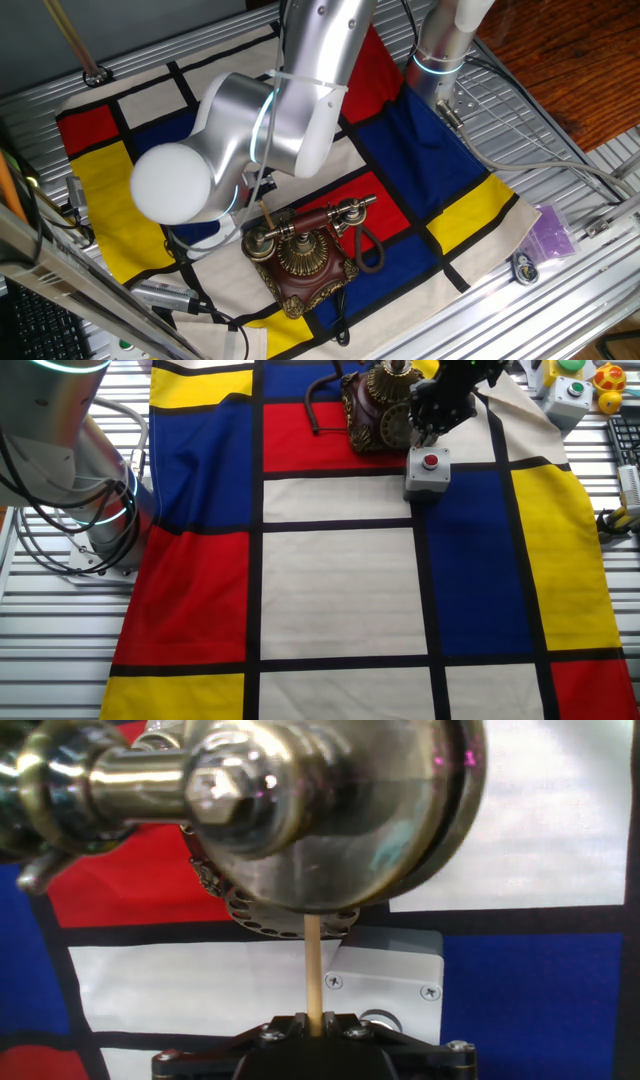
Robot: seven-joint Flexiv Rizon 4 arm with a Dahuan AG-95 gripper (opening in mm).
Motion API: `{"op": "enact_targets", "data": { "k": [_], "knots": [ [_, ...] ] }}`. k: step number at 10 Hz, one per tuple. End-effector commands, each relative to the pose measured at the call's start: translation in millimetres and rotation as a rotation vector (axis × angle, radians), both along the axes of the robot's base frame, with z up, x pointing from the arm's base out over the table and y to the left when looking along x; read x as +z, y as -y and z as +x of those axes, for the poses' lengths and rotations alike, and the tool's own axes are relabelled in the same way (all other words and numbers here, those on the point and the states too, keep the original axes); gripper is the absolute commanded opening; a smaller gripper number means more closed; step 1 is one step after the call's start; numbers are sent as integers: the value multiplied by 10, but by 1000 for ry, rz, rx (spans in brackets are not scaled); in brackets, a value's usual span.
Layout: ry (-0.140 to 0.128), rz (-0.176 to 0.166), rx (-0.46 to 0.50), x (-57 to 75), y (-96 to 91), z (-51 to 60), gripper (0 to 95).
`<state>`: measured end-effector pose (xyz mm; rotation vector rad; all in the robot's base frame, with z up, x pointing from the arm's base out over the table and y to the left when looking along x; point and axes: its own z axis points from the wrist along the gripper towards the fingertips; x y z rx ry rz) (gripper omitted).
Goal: Dial a number on an old rotary phone
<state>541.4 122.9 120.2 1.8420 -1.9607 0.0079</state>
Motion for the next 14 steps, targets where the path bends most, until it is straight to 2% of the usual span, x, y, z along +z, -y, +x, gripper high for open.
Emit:
{"op": "enact_targets", "data": {
  "k": [1,14],
  "knots": [
    [-15,-1,-4,4,1,2,0],
    [-52,-6,-30,10,-6,11,0]
  ]
}}
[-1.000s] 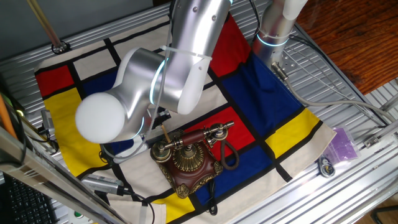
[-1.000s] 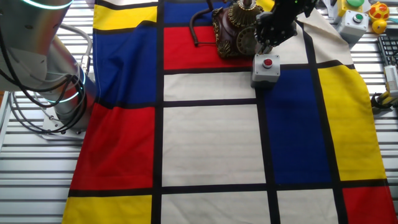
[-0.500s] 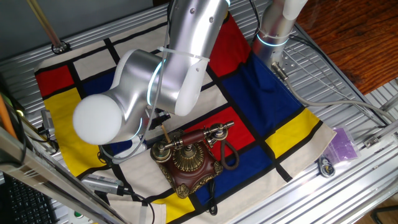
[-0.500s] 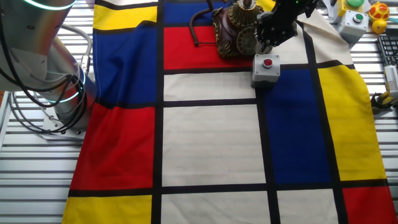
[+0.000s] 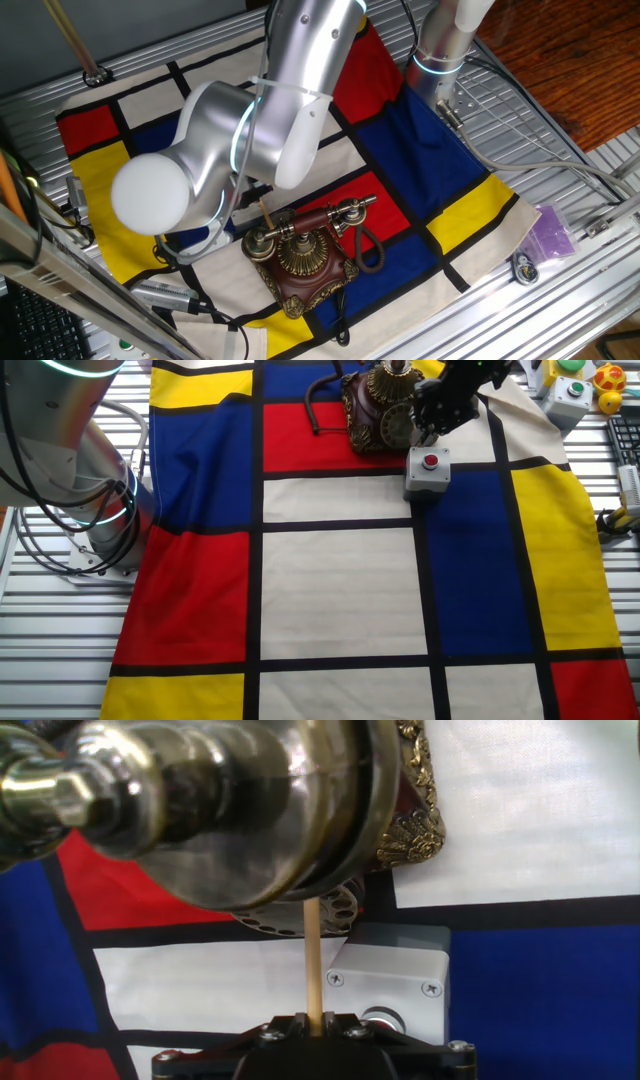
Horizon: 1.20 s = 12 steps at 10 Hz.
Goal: Dial a number on an old rotary phone
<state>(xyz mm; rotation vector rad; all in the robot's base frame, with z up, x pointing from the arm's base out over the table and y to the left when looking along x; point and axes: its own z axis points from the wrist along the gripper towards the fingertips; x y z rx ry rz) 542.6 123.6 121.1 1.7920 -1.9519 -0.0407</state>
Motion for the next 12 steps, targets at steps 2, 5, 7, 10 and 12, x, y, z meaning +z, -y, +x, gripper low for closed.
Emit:
{"op": "enact_targets", "data": {
  "k": [2,5,7,10,12],
  "knots": [
    [-10,0,-3,1,1,0,0],
    [-17,1,-10,-2,2,1,0],
    [-23,-1,-17,-2,2,2,0],
    [-32,-6,-31,-2,2,2,0],
    [-38,-9,-41,-2,3,3,0]
  ]
}}
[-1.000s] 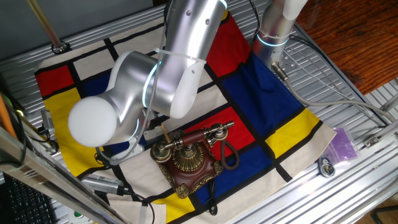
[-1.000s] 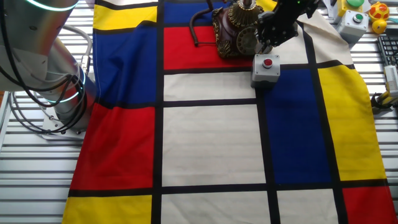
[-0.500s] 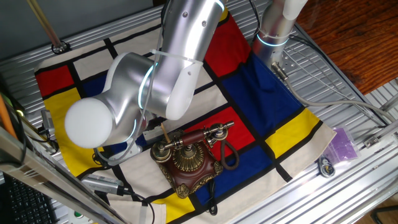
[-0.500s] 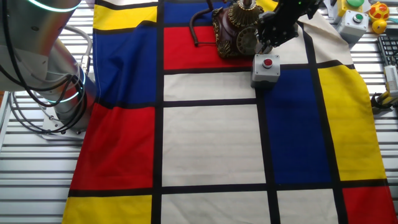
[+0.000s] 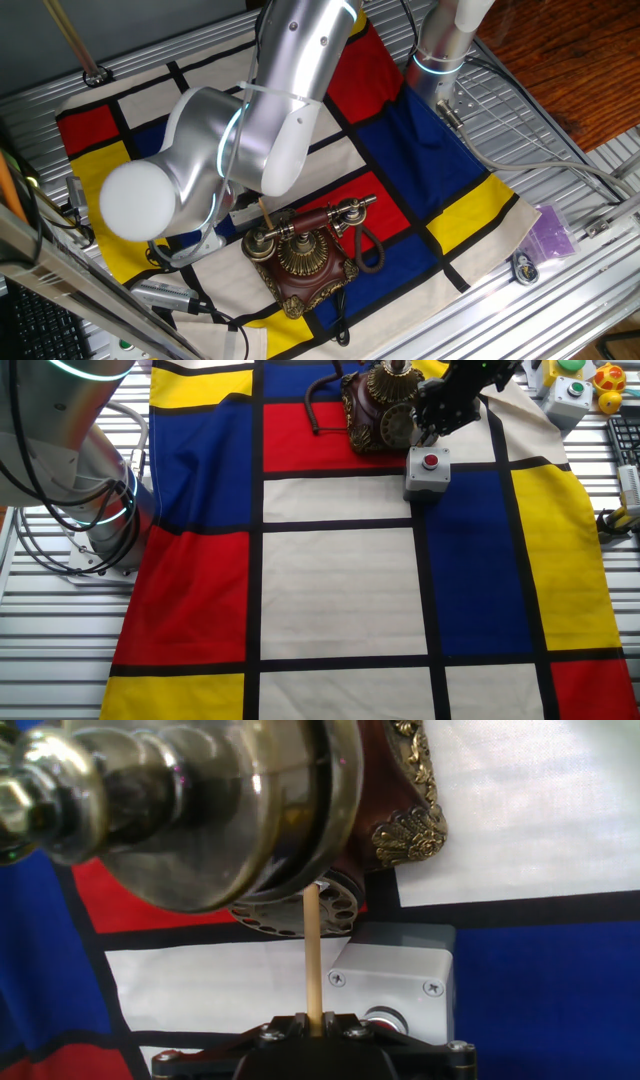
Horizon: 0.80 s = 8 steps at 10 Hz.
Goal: Dial a number on an old rotary phone
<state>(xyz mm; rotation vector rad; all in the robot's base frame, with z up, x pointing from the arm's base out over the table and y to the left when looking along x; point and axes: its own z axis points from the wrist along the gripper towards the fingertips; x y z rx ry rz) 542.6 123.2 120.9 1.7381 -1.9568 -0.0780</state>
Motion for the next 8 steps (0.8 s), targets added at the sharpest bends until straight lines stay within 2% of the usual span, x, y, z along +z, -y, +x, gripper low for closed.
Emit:
{"op": "enact_targets", "data": {
  "k": [1,8],
  "knots": [
    [-2,-2,-6,0,-1,3,0],
    [-3,-5,-22,-13,44,21,0]
  ]
}}
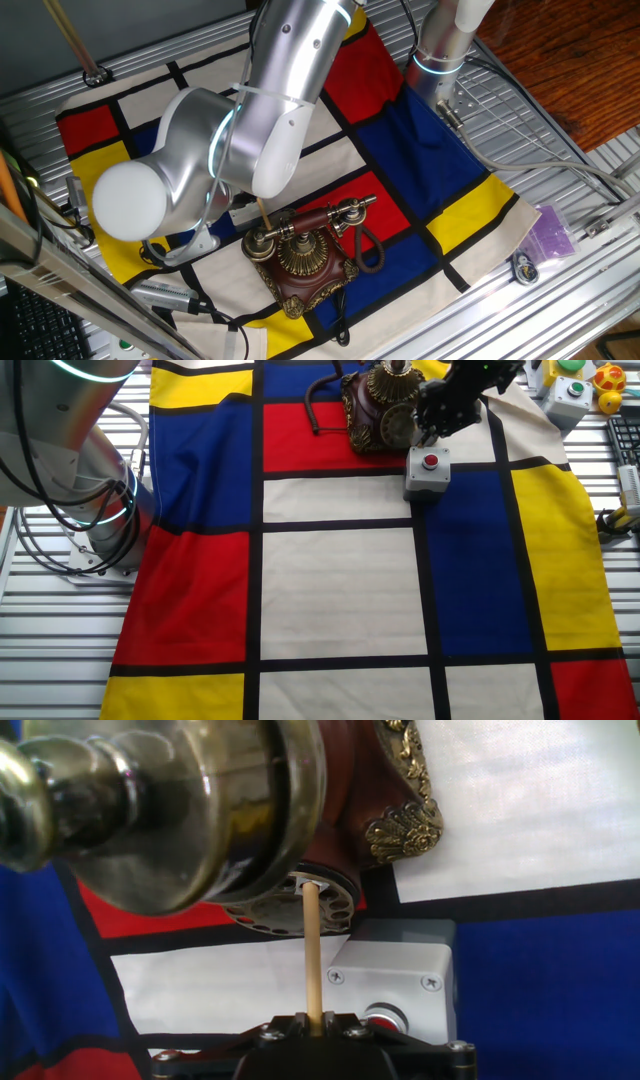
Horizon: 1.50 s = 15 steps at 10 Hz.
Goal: Dial a number on an old rotary phone
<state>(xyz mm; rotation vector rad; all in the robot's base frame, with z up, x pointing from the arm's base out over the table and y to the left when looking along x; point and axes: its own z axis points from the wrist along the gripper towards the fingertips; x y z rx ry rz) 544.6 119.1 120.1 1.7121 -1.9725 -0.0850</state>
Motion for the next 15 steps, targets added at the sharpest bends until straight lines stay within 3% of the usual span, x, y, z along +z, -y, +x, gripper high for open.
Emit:
{"op": "enact_targets", "data": {
  "k": [1,15],
  "knots": [
    [2,-2,0,-12,5,4,0],
    [1,-19,-2,-42,22,28,0]
  ]
}}
